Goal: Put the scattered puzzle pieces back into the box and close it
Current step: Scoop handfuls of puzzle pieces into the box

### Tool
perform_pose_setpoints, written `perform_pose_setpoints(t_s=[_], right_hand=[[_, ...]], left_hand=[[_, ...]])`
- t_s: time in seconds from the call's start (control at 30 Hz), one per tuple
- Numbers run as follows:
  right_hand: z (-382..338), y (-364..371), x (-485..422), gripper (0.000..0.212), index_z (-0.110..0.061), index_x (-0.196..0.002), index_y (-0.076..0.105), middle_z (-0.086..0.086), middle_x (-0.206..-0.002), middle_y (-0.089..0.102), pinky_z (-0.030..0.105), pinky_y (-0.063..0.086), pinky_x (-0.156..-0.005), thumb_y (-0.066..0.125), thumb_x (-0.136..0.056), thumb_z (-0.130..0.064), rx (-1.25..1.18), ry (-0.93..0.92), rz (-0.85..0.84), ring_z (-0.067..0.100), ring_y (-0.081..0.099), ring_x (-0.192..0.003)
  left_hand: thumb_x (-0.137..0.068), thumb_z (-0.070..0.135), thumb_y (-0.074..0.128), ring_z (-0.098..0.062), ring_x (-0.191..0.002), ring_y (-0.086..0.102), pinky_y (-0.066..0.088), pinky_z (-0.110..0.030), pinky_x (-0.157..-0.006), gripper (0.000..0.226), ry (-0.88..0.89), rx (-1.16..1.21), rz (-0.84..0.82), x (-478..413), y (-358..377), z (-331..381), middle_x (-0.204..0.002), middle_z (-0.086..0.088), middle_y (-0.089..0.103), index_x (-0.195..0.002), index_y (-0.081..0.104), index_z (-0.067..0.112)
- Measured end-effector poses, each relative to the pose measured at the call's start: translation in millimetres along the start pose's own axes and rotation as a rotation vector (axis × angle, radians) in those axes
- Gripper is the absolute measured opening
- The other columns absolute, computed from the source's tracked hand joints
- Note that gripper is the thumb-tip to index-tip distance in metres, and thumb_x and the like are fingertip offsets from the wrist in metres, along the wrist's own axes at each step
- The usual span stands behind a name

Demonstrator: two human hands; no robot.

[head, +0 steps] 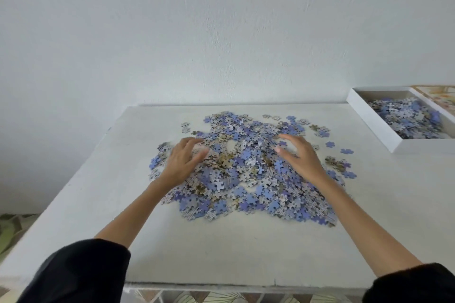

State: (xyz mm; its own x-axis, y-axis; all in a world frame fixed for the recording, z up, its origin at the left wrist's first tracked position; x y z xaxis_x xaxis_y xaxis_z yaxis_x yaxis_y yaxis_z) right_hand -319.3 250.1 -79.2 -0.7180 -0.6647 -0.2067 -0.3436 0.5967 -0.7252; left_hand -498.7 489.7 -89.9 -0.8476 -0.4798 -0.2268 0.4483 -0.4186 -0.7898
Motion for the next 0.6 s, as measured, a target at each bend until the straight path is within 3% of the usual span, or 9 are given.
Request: perform_pose_setpoints(t_s=[0.1, 0.17, 0.23, 0.3, 0.4, 0.47, 0.6], right_hand=[[29.5, -27.3, 9.8, 0.050, -0.026, -0.130, 0.047, 0.002, -0.137, 0.048, 0.049, 0.032, -0.104, 0.048, -0.087, -0.052, 0.158, 0.121, 0.115, 0.025, 0.043, -0.125], [52.9, -39.4, 21.2, 0.065, -0.028, -0.127, 0.050, 0.003, -0.131, 0.054, 0.051, 0.034, -0.101, 0.037, -0.079, -0.070, 0.188, 0.251, 0.152, 0.028, 0.050, -0.118], [67.7, -39.5, 33.5, 0.075, -0.025, -0.124, 0.053, 0.005, -0.126, 0.058, 0.051, 0.035, -0.101, 0.026, -0.074, -0.074, 0.167, 0.292, 0.182, 0.028, 0.053, -0.114], [68.1, -32.7, 42.2, 0.068, -0.020, -0.122, 0.056, 0.007, -0.127, 0.058, 0.048, 0.034, -0.103, 0.027, -0.080, -0.066, 0.185, 0.241, 0.215, 0.027, 0.052, -0.116], [55.0, -18.7, 44.7, 0.041, -0.015, -0.120, 0.057, 0.009, -0.127, 0.057, 0.043, 0.032, -0.105, 0.041, -0.094, -0.042, 0.180, 0.178, 0.253, 0.027, 0.048, -0.120], [47.4, -9.9, 40.2, 0.033, -0.014, -0.120, 0.057, 0.009, -0.126, 0.057, 0.041, 0.032, -0.104, 0.045, -0.095, -0.031, 0.186, 0.153, 0.260, 0.026, 0.049, -0.119], [37.2, -3.5, 35.4, 0.036, -0.014, -0.122, 0.056, 0.008, -0.128, 0.056, 0.043, 0.032, -0.106, 0.045, -0.094, -0.034, 0.160, 0.151, 0.255, 0.025, 0.049, -0.120]], left_hand=[[-0.086, 0.068, 0.029, -0.026, -0.128, 0.036, 0.025, -0.048, -0.109, 0.072, -0.147, -0.169, 0.142, 2.4, -22.8, -38.9, -0.140, -0.011, 0.040, -0.131, 0.046, 0.015], [-0.089, 0.065, 0.027, -0.026, -0.130, 0.034, 0.023, -0.049, -0.110, 0.069, -0.257, -0.219, 0.119, 10.0, -30.4, -67.0, -0.141, -0.012, 0.039, -0.135, 0.042, 0.015], [-0.089, 0.063, 0.022, -0.025, -0.130, 0.035, 0.023, -0.046, -0.109, 0.071, -0.239, -0.253, 0.092, 18.1, -31.6, -76.9, -0.140, -0.012, 0.040, -0.138, 0.039, 0.014], [-0.095, 0.054, 0.027, -0.024, -0.130, 0.036, 0.023, -0.044, -0.110, 0.061, -0.178, -0.252, 0.094, 22.7, -28.4, -70.9, -0.141, -0.011, 0.039, -0.139, 0.036, 0.013], [-0.097, 0.047, 0.031, -0.023, -0.130, 0.036, 0.024, -0.041, -0.110, 0.055, -0.128, -0.229, 0.078, 24.3, -16.3, -49.0, -0.142, -0.011, 0.038, -0.138, 0.037, 0.011], [-0.093, 0.060, 0.026, -0.025, -0.128, 0.038, 0.027, -0.041, -0.109, 0.066, -0.113, -0.208, 0.052, 23.3, -7.3, -36.2, -0.140, -0.012, 0.038, -0.135, 0.039, 0.011], [-0.072, 0.083, 0.007, -0.029, -0.131, 0.034, 0.028, -0.048, -0.110, 0.096, -0.142, -0.136, 0.001, 21.5, 3.3, -24.7, -0.144, -0.012, 0.031, -0.136, 0.036, 0.018]])
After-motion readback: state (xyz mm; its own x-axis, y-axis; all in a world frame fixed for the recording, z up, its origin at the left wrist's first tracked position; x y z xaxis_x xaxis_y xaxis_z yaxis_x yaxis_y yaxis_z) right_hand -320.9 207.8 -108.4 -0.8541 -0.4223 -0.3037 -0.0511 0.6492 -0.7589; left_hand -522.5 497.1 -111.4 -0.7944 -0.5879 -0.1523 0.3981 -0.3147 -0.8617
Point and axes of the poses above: each hand's wrist, its own x-axis away from the middle knuckle, its own y-axis out of the palm, z = x × y, the point moved 5 cm from there along -x, towards the middle knuckle
